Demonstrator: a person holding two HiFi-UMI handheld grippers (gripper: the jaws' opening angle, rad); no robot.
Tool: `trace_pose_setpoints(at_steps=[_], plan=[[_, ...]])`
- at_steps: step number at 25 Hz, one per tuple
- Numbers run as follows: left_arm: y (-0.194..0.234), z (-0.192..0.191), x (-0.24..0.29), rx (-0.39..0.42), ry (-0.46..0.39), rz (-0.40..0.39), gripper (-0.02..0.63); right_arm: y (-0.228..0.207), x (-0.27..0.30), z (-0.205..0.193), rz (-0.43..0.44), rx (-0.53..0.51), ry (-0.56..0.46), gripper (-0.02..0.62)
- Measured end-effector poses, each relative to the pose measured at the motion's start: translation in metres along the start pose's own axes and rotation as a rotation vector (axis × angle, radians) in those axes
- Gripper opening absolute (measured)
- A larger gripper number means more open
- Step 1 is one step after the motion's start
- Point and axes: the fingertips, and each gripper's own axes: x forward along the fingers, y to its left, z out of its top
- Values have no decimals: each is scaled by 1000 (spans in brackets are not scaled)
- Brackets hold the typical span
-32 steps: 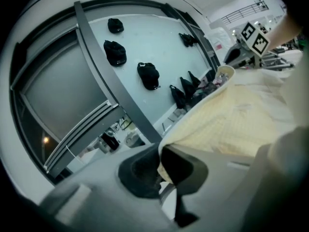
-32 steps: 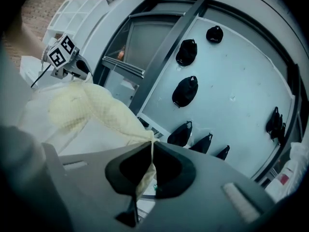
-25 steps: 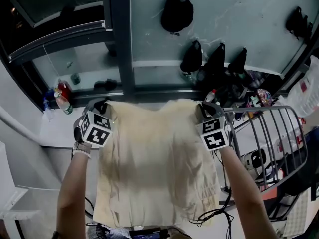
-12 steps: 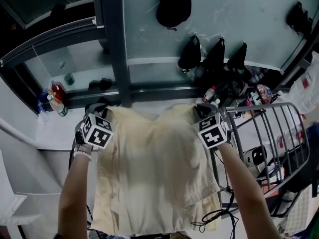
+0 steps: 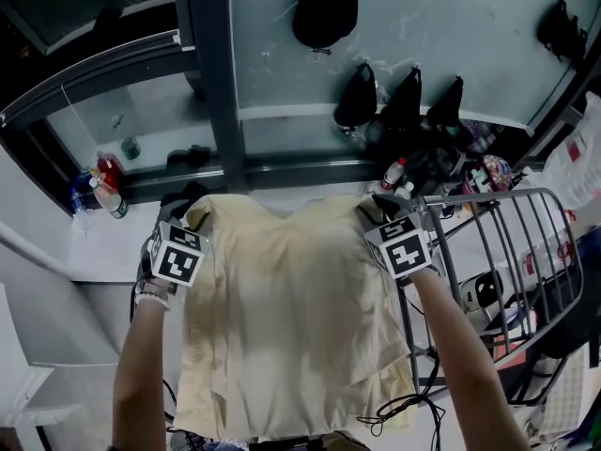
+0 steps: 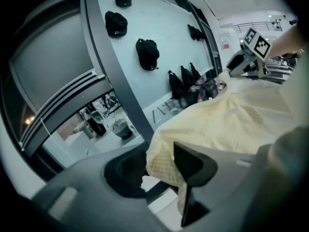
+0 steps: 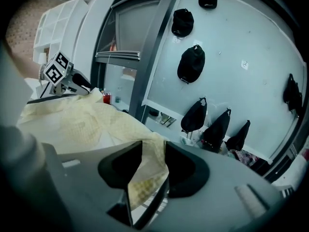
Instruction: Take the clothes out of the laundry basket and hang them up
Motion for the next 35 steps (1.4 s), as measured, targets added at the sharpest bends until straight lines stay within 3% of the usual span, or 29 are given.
trace_pose_setpoints(at_steps=[8,15,25,31,35], plan=[[-16,0,-59,-22,-83,43,173,3,-38,-16,-7,157,-38,196],[-37,15,-134,-14,-151,109,149,25,-96,12,39,113,-211,196],[-102,44,-272,-98,-267,230,124,107,-212,62,268,28,-498,195],[-164,26,-360,-131,-305,340,124,172,-291,52,417,-76,-635,195],[-213,9,-416,-133,-297,423,127,219,-340,35,583,-106,-708,193]])
